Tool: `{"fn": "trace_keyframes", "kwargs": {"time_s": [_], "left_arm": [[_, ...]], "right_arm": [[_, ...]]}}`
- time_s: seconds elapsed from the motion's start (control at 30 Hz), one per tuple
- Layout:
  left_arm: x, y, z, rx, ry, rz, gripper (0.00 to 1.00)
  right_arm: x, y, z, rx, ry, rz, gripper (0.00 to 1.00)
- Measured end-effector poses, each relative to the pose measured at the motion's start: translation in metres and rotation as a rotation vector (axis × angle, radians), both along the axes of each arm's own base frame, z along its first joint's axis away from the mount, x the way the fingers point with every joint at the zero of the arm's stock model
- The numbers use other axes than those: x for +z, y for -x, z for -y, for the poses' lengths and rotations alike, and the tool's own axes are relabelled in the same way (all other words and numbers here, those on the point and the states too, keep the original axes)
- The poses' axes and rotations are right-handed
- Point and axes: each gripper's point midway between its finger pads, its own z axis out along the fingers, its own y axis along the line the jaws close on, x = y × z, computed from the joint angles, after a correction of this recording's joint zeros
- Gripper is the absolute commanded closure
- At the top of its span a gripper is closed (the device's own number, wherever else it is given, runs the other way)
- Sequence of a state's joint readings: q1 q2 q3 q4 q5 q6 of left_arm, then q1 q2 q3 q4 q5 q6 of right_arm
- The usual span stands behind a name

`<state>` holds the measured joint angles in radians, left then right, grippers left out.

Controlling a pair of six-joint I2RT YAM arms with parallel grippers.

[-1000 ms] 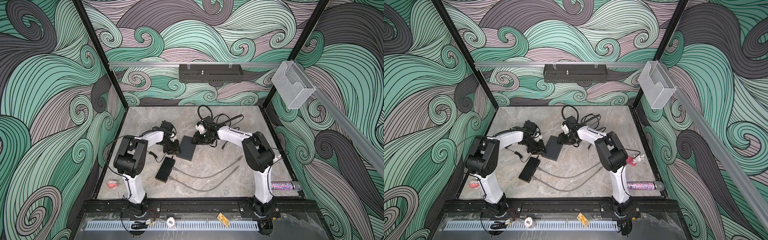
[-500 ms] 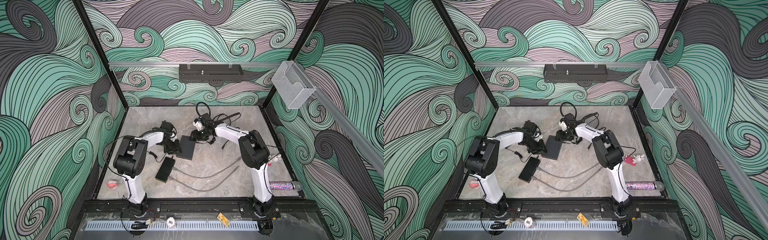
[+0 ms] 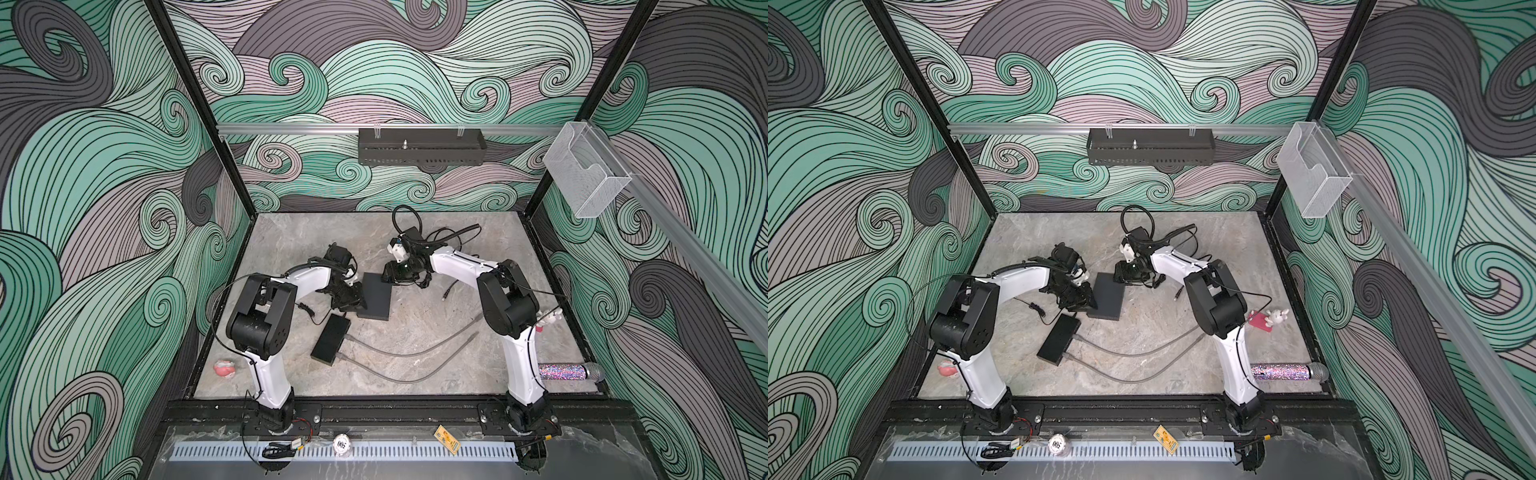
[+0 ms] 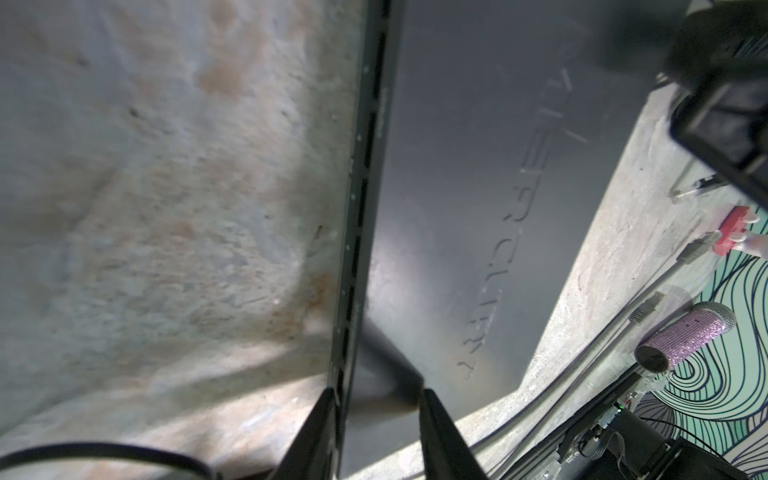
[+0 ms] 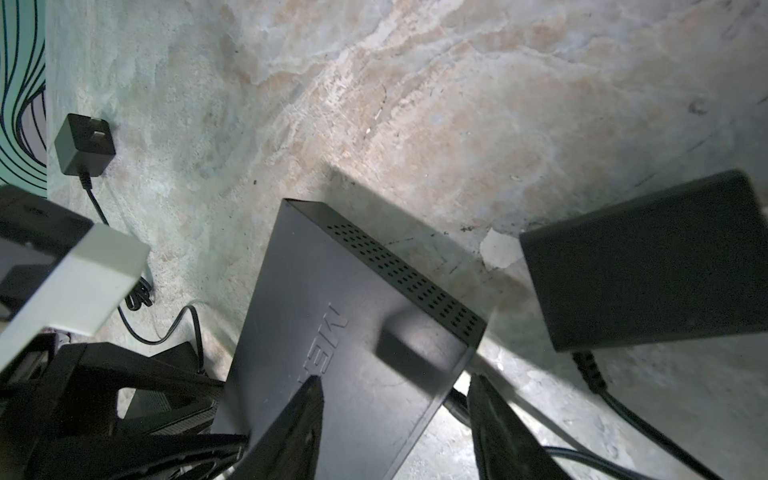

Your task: Insert the plug into the switch port

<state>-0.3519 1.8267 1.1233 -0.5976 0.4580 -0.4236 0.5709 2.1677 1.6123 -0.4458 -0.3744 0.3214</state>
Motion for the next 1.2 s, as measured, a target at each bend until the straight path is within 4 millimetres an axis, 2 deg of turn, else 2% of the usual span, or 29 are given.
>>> {"fn": "trace_keyframes", "kwargs": {"time_s": [0.23,0.47,0.63,0.8,0.93,1.03,1.13,1.2], "left_arm": [[0.000,0.010,0.015,-0.032,0.000,-0.009,0.64],[0.000,0.022,0.031,-0.064,-0.001,-0.021,0.64],[0.001,0.034,0.049,-0.102,-0.001,-0.029,0.64],[-0.001,0.044,0.058,-0.090,-0.024,-0.084,0.64],[0.000,0.048,0.069,-0.086,-0.031,-0.113,0.64],[0.007,0.048,0.075,-0.101,-0.021,-0.099,0.63],[0.024,0.044,0.078,-0.139,0.003,-0.046,0.62],[0.048,0.029,0.079,-0.151,0.035,0.036,0.61]], "right_arm": [[-0.015,-0.006,-0.007,0.015,0.004,-0.018,0.43],[-0.009,-0.001,-0.016,0.059,-0.023,-0.021,0.45],[0.002,0.007,-0.037,0.135,-0.079,-0.027,0.46],[-0.001,0.003,-0.047,0.184,-0.119,-0.046,0.49],[-0.008,0.001,-0.043,0.189,-0.139,-0.075,0.48],[-0.002,0.001,-0.033,0.167,-0.159,-0.070,0.45],[0.018,0.005,-0.014,0.127,-0.180,-0.052,0.42],[0.039,0.007,0.000,0.099,-0.195,-0.031,0.42]]}}
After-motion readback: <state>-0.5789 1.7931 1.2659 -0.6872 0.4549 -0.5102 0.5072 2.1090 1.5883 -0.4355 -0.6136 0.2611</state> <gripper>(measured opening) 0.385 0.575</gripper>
